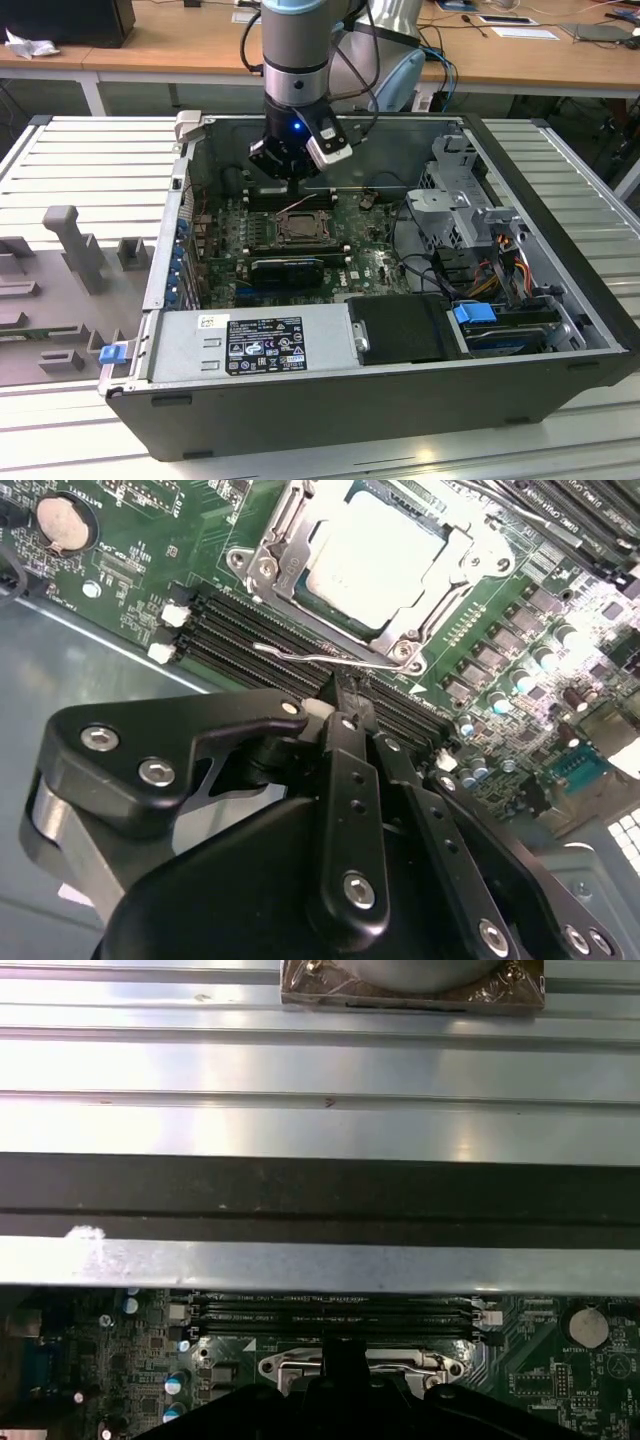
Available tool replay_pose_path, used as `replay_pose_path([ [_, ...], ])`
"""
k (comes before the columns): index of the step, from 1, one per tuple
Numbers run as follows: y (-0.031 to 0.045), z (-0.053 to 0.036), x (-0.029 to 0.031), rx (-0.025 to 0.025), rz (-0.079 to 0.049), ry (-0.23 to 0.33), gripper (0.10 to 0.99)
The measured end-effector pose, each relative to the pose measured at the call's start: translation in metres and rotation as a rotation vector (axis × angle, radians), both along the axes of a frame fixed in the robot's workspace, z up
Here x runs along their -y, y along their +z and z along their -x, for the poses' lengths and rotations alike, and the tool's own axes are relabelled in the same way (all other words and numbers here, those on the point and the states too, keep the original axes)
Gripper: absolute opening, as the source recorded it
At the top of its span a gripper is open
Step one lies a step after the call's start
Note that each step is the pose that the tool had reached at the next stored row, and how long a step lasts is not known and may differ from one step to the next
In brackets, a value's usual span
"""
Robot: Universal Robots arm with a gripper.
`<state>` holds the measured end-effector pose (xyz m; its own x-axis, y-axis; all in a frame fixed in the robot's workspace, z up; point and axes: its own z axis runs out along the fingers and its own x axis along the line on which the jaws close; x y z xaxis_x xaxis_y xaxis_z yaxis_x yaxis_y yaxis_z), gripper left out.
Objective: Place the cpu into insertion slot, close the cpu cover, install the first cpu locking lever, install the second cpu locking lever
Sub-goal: 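Install the first cpu locking lever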
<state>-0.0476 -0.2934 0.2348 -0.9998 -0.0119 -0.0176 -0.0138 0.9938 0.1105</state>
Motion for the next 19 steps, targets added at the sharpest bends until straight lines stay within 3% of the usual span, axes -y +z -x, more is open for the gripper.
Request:
replay_pose_path([
  [8,-0.0050,-0.0040,-0.0004,0.0000,-0.001,0.012,0.106],
  [19,-0.0142,-0.0204,-0.0038,0.0001,-0.001,0.020,0.106],
])
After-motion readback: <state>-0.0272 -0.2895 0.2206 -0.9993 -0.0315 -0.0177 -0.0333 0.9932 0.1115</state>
